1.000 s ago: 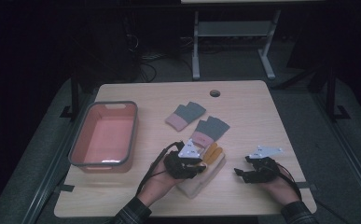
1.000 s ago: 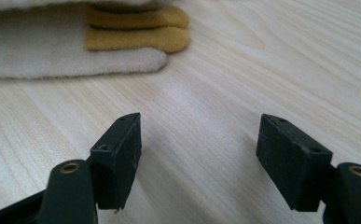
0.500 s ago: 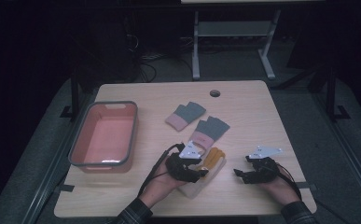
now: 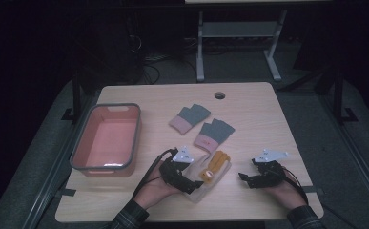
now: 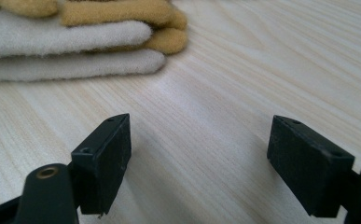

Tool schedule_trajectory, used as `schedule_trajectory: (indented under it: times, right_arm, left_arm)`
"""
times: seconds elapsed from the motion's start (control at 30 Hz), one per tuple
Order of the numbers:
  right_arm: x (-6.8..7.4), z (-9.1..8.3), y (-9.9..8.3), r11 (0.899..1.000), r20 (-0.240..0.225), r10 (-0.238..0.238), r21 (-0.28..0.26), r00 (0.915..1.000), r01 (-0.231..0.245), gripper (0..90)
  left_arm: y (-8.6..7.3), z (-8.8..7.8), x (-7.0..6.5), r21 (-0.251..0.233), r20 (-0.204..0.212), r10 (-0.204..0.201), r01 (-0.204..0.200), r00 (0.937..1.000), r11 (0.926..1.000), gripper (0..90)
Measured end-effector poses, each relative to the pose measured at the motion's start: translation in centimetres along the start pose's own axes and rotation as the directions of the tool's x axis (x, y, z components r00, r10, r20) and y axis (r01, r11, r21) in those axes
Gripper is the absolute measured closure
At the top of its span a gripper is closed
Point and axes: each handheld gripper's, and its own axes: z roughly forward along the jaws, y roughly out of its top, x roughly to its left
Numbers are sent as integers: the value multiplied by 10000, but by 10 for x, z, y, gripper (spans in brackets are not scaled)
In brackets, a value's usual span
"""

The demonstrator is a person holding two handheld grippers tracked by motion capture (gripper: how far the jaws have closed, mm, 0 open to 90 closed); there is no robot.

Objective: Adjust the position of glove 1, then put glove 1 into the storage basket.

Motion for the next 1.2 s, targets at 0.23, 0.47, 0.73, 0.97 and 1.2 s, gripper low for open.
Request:
schedule_trajectory:
  times: [0.23, 0.47, 0.73, 0.97, 1.2]
  right_arm:
    - [0, 0, 0, 10000, -2, -4, -12, 10000, 4, 210]
    - [0, 0, 0, 10000, 28, 31, -28, 10000, -31, 207]
    - [1, 0, 0, 10000, 40, 44, -35, 10000, -44, 207]
    - [1, 0, 0, 10000, 47, 49, -28, 10000, -49, 207]
    - [1, 1, 0, 10000, 29, 33, -60, 10000, -33, 206]
  left_arm:
    - [-2, 18, -4, 433, -129, 80, -74, 9999, 9990, 127]
    - [-6, 26, 1, 661, 526, -588, 553, 9969, 9963, 135]
    - [-5, 26, 3, 760, 1483, -836, 729, 9854, 9944, 374]
    - [-4, 23, 7, 708, 1958, -812, 685, 9773, 9951, 669]
    - [-2, 19, 5, 609, 1999, -698, 587, 9773, 9964, 742]
